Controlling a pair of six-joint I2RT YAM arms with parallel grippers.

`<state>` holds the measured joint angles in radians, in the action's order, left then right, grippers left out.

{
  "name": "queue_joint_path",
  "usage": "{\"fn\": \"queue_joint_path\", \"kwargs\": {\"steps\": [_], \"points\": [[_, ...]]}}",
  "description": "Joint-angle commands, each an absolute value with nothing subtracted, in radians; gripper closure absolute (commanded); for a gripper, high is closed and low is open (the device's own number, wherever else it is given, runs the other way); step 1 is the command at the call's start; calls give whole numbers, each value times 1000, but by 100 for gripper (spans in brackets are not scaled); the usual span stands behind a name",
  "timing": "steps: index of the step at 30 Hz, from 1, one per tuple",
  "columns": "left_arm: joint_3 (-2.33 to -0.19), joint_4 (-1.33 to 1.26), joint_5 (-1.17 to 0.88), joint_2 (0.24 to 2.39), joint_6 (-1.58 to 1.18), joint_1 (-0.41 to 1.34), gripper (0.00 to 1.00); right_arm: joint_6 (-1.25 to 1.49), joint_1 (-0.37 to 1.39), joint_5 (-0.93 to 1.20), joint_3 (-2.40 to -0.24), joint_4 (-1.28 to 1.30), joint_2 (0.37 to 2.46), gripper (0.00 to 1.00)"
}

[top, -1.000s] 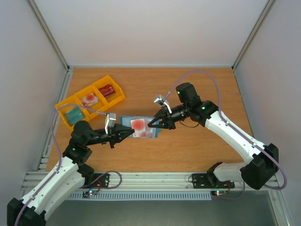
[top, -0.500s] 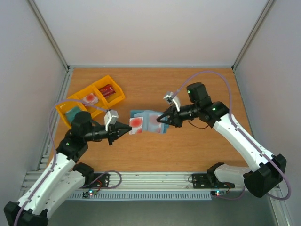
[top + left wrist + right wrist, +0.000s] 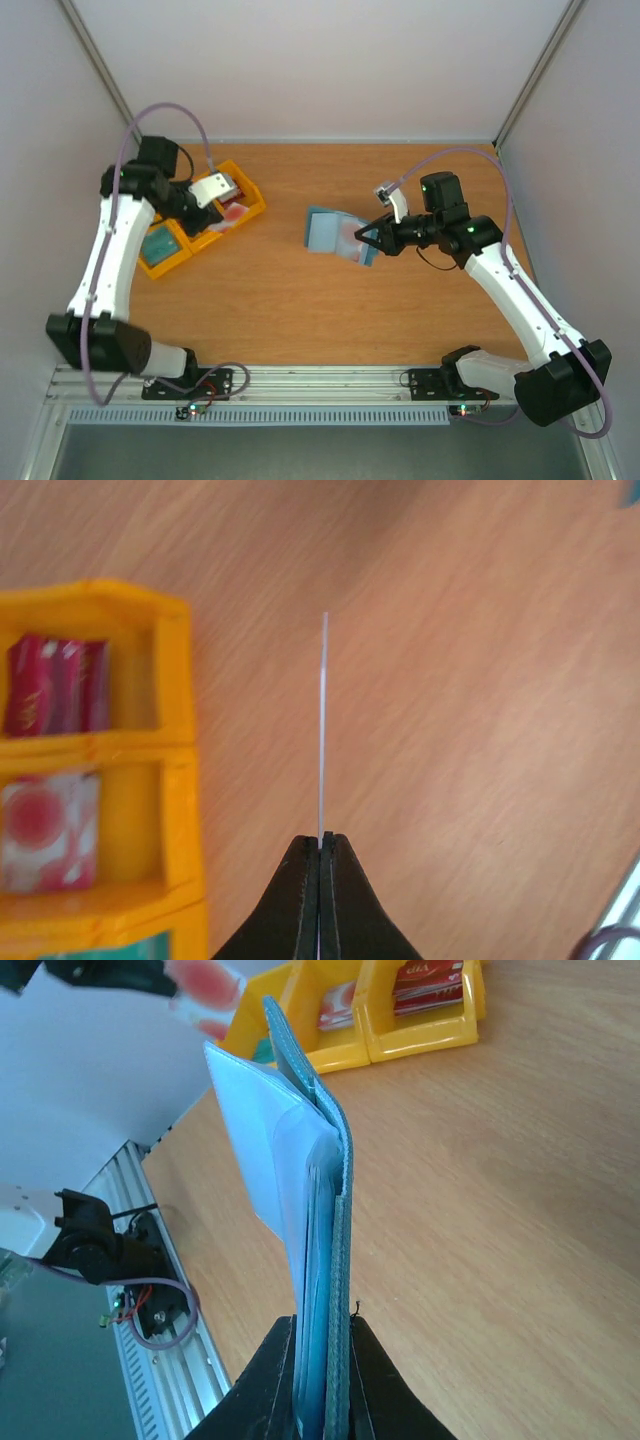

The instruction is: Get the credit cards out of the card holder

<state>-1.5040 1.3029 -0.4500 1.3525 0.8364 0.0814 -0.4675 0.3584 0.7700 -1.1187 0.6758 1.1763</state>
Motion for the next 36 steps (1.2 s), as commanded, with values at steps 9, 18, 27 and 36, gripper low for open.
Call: {"fn": "queue_joint_path", "kwargs": {"steps": [9, 18, 27, 36], "points": [[-1798, 1225, -209, 1778, 1010, -162, 100, -446, 356, 827, -1096, 639, 1140, 99], [-1989, 1182, -175, 2020, 980, -170, 100, -455, 357, 850, -1089, 639, 1165, 99], [-1983, 1248, -152, 2090, 1044, -218, 100, -466, 357, 867, -1091, 641, 1175, 99], [-1963, 1295, -140, 2138, 1072, -222, 100, -466, 357, 888, -1094, 644, 1191, 99]]}}
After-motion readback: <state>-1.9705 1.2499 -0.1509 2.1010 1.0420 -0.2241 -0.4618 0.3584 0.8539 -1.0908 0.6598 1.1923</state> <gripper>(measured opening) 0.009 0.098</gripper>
